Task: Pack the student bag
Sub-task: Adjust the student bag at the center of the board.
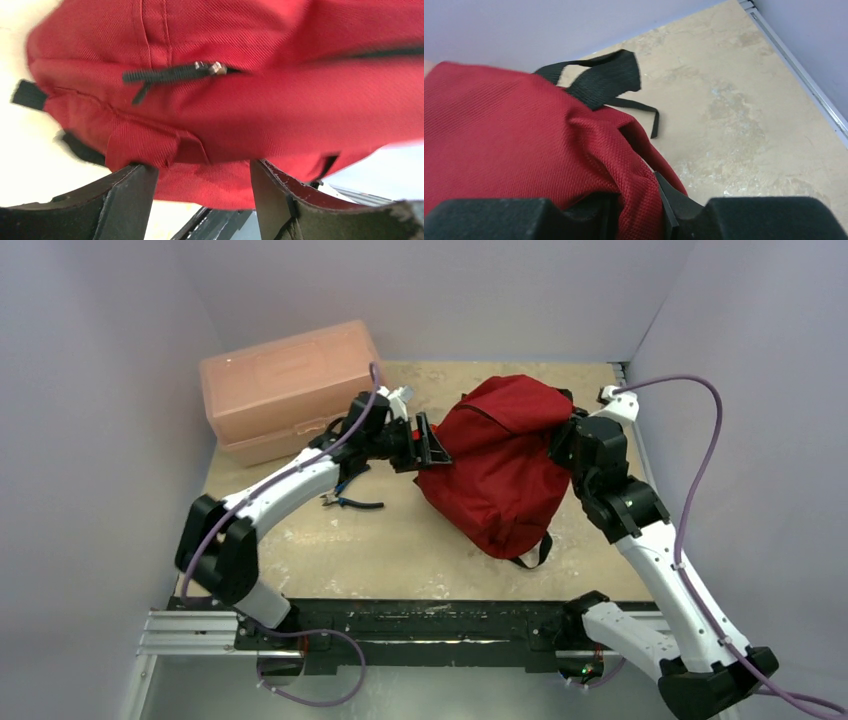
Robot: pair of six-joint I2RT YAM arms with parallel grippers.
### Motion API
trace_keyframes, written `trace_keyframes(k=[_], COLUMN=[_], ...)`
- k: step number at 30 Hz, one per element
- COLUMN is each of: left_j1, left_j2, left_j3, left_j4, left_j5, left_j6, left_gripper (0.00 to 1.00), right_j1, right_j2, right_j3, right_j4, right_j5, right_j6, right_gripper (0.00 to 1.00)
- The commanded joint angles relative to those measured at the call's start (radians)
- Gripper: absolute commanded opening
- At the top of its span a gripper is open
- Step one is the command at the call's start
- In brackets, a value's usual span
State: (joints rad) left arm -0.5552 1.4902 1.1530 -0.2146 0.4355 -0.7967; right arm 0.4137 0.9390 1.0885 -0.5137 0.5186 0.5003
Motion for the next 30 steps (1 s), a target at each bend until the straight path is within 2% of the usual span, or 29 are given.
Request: trace_keyframes(k=[1,5,8,13,18,21,23,26,30], left_j1=[-0.035,-0.051,-0.054,-0.053,-0.052,-0.051,-0.052,-0.054,-0.054], left_j2=[0.196,0.280,0.295,0.187,0.090,0.050,0.020,-0.026,-0.087], left_j3=[0.122,0.221,0.296,0.235,0.144,0.121,0.107,0.092,0.090], left_j4=[0.123,0.114,0.040,0.007,0.019,0.021,0.021,0.009,-0.037], left_j5=[0.043,0.018,0.027,0.066,0.065,0.076,0.074,0.076,0.042], left_j6=[-0.052,-0.032,-0.010,0.010,0.026,0.020,0.020,0.012,0.037], left_gripper=[0.65,0.65,0.64,0.64,0.64,0.65,0.65,0.65,0.65], right_j1=[-0.089,-0.175,-0.209,-0.210,-0.209,-0.209,-0.209,-0.208,-0.209], right_j2=[0.012,0.088,0.134,0.059,-0.026,-0.028,-0.034,-0.037,-0.019], right_j3=[-0.094,-0.100,-0.041,-0.018,-0.054,-0.057,-0.060,-0.057,-0.007], right_j4=[-0.035,0.037,0.030,0.014,0.075,0.075,0.074,0.063,0.016], right_j5=[-0.087,-0.183,-0.283,-0.446,-0.641,-0.726,-0.728,-0.638,-0.608], right_j6=[-0.027,-0.067,-0.081,-0.137,-0.143,-0.222,-0.219,-0.193,-0.187], right_gripper=[0.34,0.40,0.46,0.66,0.67,0.64,0.68,0.82,0.98])
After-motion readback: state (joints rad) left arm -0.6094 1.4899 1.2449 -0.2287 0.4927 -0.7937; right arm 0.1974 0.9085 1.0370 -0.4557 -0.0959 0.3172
